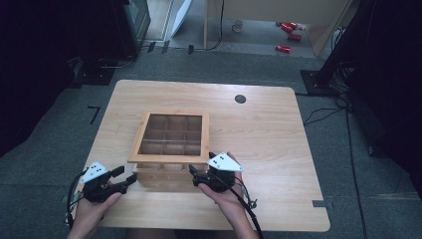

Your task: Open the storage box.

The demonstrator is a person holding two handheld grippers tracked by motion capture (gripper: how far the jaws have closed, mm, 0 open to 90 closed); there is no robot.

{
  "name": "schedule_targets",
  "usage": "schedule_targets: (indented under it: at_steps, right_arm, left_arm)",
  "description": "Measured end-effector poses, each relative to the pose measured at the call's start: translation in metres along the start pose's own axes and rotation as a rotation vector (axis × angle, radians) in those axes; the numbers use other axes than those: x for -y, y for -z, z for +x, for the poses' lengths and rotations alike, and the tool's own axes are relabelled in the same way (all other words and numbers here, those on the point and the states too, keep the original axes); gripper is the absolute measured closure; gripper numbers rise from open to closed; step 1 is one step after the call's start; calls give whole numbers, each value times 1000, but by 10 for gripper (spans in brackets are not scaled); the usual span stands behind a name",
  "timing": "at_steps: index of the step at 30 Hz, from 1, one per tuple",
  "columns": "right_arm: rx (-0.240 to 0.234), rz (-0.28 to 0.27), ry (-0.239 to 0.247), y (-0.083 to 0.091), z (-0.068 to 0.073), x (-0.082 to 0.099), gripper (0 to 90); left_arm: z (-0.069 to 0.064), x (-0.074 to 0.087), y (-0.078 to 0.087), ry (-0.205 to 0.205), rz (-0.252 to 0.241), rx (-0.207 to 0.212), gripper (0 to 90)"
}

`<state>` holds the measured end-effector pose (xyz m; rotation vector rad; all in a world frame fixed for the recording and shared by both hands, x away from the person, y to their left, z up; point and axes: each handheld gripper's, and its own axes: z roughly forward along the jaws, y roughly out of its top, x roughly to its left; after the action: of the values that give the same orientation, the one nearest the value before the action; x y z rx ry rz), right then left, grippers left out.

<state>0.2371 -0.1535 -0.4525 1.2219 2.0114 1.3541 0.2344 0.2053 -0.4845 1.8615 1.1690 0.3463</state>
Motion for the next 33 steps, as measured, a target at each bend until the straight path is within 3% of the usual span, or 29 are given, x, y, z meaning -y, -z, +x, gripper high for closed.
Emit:
schedule_targets:
  at_steps: [4,14,21,28,33]
  right_arm:
    - [13,-4,30,2,1,-6,235]
    - [10,-43,44,6,-2,-26,223]
    - [23,-76,81,7,-7,-47,222]
    - [44,-83,101,5,-14,-61,222]
    - [32,-97,115,3,-21,-73,228]
  left_arm:
    - [5,8,-4,-1,50,-11,275]
    - [11,23,-14,-23,137,-71,221]
    - [5,25,-18,-49,127,-119,214]
    - [6,25,-18,-40,117,-113,215]
    - [6,25,-18,-44,116,-117,216]
